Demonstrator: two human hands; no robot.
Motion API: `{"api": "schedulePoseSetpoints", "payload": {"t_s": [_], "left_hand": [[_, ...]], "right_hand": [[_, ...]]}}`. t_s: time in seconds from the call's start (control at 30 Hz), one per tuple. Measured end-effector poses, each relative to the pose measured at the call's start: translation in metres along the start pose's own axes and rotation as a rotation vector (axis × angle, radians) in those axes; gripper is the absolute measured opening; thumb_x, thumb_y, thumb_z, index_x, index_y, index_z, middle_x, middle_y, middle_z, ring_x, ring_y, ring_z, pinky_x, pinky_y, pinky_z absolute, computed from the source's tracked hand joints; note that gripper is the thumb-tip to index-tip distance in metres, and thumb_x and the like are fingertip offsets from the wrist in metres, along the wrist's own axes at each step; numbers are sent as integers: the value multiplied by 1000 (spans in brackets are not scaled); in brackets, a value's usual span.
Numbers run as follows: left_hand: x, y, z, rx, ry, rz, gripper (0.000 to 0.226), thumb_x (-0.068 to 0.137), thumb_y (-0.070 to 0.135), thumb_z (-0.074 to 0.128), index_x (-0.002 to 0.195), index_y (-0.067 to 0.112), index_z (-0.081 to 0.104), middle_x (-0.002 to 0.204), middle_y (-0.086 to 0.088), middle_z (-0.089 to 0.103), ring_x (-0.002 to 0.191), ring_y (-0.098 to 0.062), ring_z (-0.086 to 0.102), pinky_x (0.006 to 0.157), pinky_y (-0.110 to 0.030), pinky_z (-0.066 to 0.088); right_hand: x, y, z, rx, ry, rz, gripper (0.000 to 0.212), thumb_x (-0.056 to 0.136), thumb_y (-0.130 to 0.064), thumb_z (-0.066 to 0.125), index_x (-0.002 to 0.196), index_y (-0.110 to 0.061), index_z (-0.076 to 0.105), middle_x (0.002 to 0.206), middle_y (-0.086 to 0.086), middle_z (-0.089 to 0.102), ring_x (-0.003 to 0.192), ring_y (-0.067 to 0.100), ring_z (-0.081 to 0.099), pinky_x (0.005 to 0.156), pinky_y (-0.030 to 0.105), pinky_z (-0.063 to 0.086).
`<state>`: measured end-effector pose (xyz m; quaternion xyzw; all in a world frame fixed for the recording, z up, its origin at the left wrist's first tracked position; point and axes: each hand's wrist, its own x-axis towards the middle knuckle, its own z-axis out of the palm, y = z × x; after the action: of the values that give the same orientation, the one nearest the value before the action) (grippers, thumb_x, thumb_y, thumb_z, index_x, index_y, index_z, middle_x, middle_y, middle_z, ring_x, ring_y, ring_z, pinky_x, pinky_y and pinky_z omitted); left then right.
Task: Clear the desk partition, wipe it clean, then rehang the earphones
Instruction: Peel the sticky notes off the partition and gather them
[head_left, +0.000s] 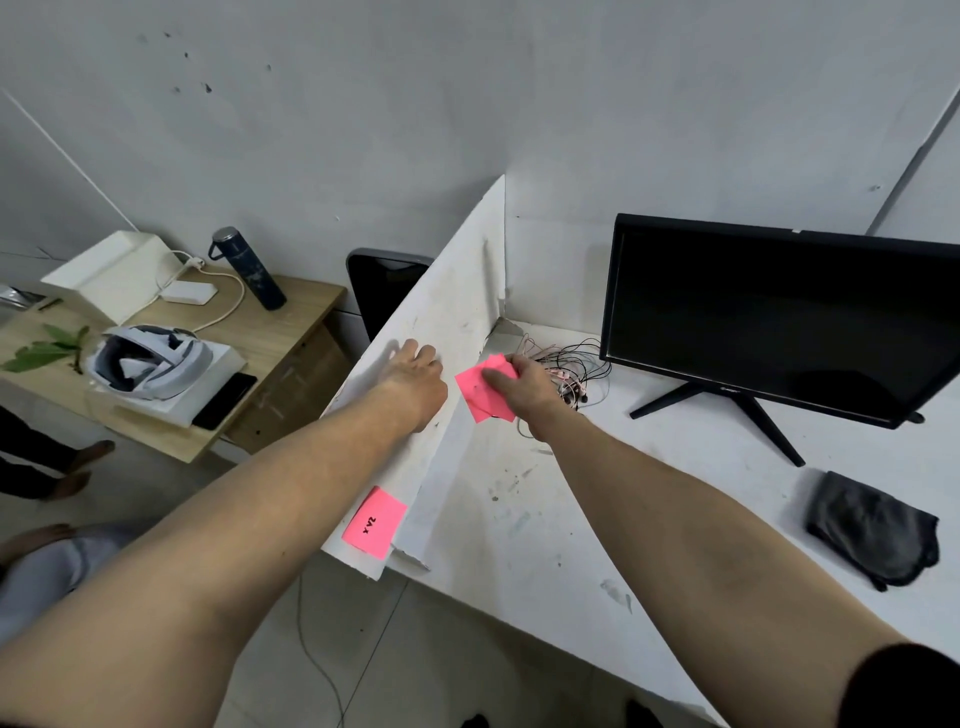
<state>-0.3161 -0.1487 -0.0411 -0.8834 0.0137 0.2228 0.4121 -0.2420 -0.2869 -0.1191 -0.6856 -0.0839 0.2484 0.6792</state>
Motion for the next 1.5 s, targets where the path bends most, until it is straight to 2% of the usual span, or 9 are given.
{"api": "schedulePoseSetpoints", "payload": {"t_s": [0.3,0.47,0.6,0.8,1.07,1.13,1.23,1.33,1.5], "left_hand": [[-8,-9,-17,-58,-70,8,39,83,1,53,115,19,64,124,-7,52,123,-35,34,109,-58,22],[-10,-16,-25,-142,-16,15,22,81,-1,48,76,21,49,102,-3,52,91,-28,29,97,-46,30],[-11,-16,-38,-236,53,89,35,85,-4,41,99,21,60,99,0,58,91,-27,42,80,-37,22],[-23,0,-31,-717,-92,162,36,87,0,39,111,22,55,99,-1,51,84,-24,50,68,-33,40],[-56,46,23,-637,-173,55,19,89,6,40,103,9,53,98,-9,54,80,-28,52,70,-34,46],[-63,55,37,-555,-167,48,18,96,12,36,108,9,50,106,-11,55,87,-30,56,75,-36,48],[-70,68,53,-377,-192,10,34,104,21,34,136,20,45,128,-7,55,111,-35,58,75,-46,47],[-72,81,62,-330,-249,-67,36,93,9,48,125,23,55,123,-2,58,109,-39,59,69,-55,46],[-66,94,68,-232,-246,-32,34,91,9,58,123,19,59,121,-1,50,109,-36,58,60,-42,44]], "right_hand": [[0,-1,2,-12,1,6,24,95,-10,63,117,-2,62,95,8,64,72,12,58,54,12,47],[-4,-2,3,-40,-2,10,22,95,-11,62,117,-4,62,97,8,64,77,15,59,54,11,47],[-8,-2,-1,-53,13,16,23,96,-11,62,118,-5,62,95,5,64,75,12,60,53,9,47],[-13,0,-7,-91,44,36,23,96,-11,61,118,-2,62,95,7,63,69,10,57,47,9,45],[-28,12,11,-177,-67,51,22,94,-9,60,116,-10,61,97,6,64,85,22,61,68,27,50],[-33,19,16,-201,-92,58,23,94,-9,60,117,-8,62,98,6,63,86,22,59,68,27,49],[-40,31,19,-203,-110,64,18,93,-9,61,112,-8,63,96,7,64,84,22,59,66,27,49],[-47,42,21,-202,-123,78,16,93,-10,61,110,-10,62,94,6,63,82,22,59,67,28,50],[-53,55,23,-202,-120,91,21,93,-9,60,114,-5,62,95,7,63,82,22,58,62,25,47]]}}
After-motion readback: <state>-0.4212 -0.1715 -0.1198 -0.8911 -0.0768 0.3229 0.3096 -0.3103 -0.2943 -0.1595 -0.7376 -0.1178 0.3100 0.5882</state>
